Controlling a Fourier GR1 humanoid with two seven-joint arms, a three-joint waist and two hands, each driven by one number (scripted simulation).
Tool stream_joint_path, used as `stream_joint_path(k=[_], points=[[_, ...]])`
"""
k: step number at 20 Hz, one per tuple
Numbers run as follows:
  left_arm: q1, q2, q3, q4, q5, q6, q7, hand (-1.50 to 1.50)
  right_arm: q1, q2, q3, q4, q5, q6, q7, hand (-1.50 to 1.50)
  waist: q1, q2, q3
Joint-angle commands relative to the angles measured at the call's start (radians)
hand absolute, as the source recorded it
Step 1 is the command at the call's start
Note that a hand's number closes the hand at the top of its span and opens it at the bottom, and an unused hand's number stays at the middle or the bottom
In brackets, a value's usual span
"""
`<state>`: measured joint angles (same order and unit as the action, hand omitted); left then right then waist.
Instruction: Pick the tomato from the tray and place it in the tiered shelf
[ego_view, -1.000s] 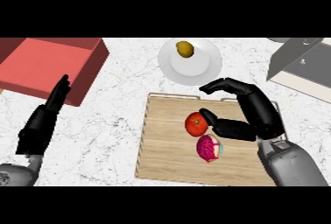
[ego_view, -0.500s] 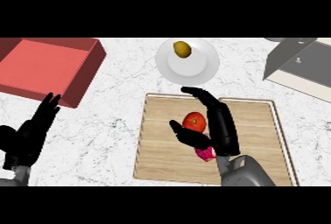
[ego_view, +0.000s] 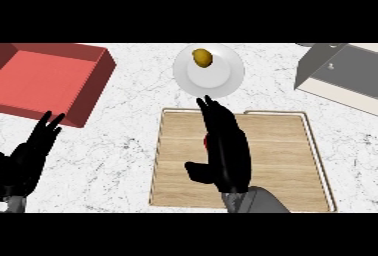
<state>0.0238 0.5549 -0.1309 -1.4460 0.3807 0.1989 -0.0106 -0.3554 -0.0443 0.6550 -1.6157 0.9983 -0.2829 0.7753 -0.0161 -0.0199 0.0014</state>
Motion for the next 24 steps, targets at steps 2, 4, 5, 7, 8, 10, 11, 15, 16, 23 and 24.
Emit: stream_joint_path(k=[2, 4, 5, 7, 8, 10, 11, 15, 16, 23, 24], points=[[0.016, 0.011, 0.009, 0.037, 0.011, -0.019, 0.03, 0.0, -0.112, 0.013, 0.009, -0.04, 0.057, 0.366, 0.24, -1.5, 0.004, 0.01, -0.006], [0.021, 0.011, 0.009, 0.053, 0.009, -0.039, 0.001, 0.0, -0.124, 0.043, 0.059, -0.002, 0.034, 0.503, 0.294, -1.5, 0.012, 0.013, -0.008], [0.019, -0.001, 0.006, 0.039, 0.005, -0.022, 0.008, 0.0, -0.117, 0.028, 0.064, -0.011, 0.016, 0.572, 0.305, -1.5, 0.009, 0.012, -0.006], [-0.021, 0.003, 0.012, 0.048, 0.008, -0.014, 0.043, 0.0, -0.118, 0.043, 0.102, -0.003, -0.017, 0.669, 0.368, -1.5, 0.003, 0.015, -0.005], [0.022, -0.006, 0.011, 0.072, 0.004, -0.038, -0.013, 0.0, -0.13, 0.035, 0.068, 0.01, -0.026, 0.722, 0.352, -1.5, 0.01, 0.017, -0.006], [-0.009, -0.008, 0.004, 0.049, 0.007, -0.03, 0.036, 0.0, -0.174, 0.043, 0.066, 0.0, -0.071, 0.789, 0.399, -1.5, 0.015, 0.017, -0.004], [-0.005, -0.009, 0.004, 0.048, -0.007, -0.014, 0.032, 0.0, -0.2, 0.043, 0.028, -0.033, -0.095, 0.863, 0.407, -1.5, 0.01, 0.015, -0.004], [-0.002, -0.003, 0.019, 0.058, -0.004, -0.043, 0.013, 0.0, -0.22, 0.027, -0.024, -0.006, -0.087, 0.932, 0.397, -1.5, 0.007, 0.016, -0.003], [-0.018, -0.041, -0.016, 0.034, -0.029, 0.006, 0.046, 0.0, -0.212, 0.043, 0.0, 0.032, -0.061, 0.912, 0.4, -1.5, 0.008, 0.017, -0.003], [0.018, -0.029, 0.022, 0.033, -0.011, -0.053, 0.019, 0.0, -0.243, 0.037, -0.072, 0.129, -0.051, 0.918, 0.324, -1.5, 0.021, 0.019, -0.002], [0.002, -0.012, 0.032, 0.053, -0.017, -0.057, 0.029, 0.0, -0.197, 0.028, -0.052, 0.097, -0.033, 0.917, 0.337, -1.5, 0.014, 0.018, -0.002]])
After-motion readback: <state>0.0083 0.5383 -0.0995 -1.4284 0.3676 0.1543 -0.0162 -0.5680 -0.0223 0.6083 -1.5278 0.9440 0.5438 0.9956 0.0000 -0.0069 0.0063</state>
